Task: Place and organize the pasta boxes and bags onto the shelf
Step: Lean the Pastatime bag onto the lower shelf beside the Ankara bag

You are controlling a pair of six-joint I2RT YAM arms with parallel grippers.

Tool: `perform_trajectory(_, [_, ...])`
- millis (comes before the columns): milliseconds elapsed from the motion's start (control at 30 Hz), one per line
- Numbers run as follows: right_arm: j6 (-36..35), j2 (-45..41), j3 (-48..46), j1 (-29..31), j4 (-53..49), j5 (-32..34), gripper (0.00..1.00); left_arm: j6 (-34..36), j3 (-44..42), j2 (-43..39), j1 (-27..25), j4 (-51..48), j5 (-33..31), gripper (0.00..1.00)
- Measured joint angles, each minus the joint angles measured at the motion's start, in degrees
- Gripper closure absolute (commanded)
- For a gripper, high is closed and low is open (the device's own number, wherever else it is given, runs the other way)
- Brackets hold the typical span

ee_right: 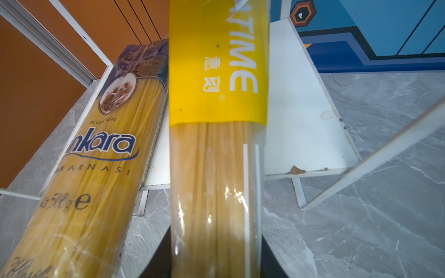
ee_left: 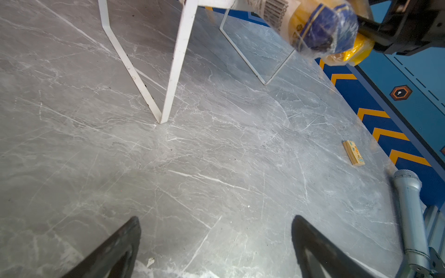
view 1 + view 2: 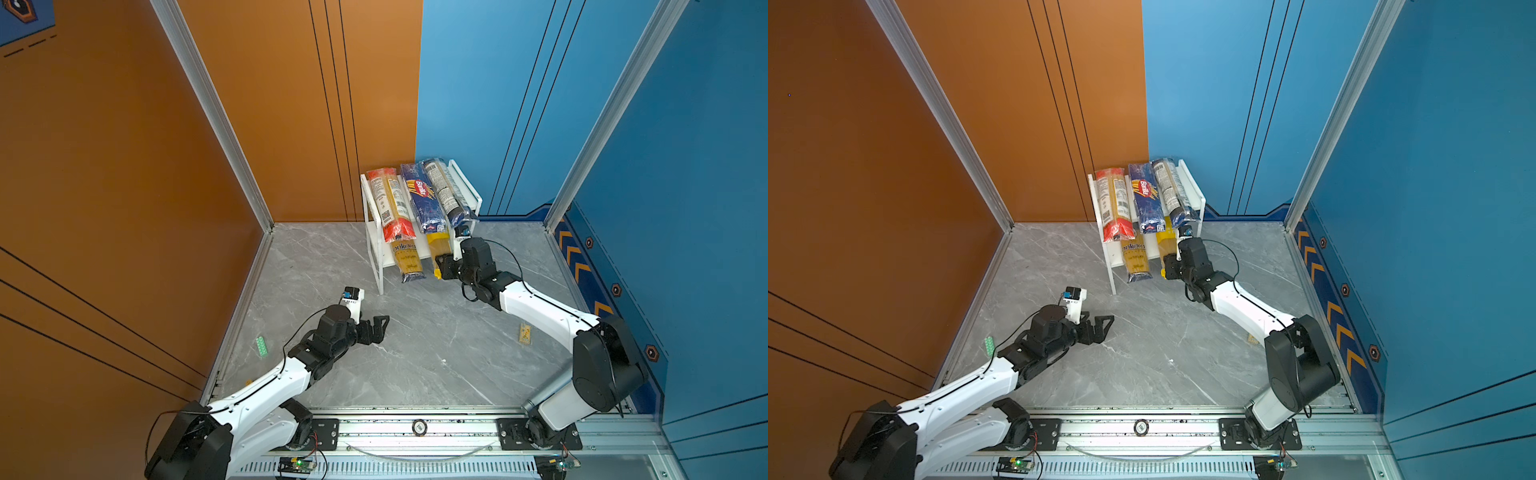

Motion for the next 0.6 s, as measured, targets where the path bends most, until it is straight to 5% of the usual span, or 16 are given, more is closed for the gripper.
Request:
perform_trajectory(300, [0.0,0.3,0.1,-0.1,0.5,0.0,0.92,0.0,0.0,0.0,0.0,0.0,0.0,0.02])
perform_trajectory(600, [0.0,0.8,0.6,-0.3,0.9,0.0,0.73,0.0,0.0,0.0,0.0,0.0,0.0,0.02])
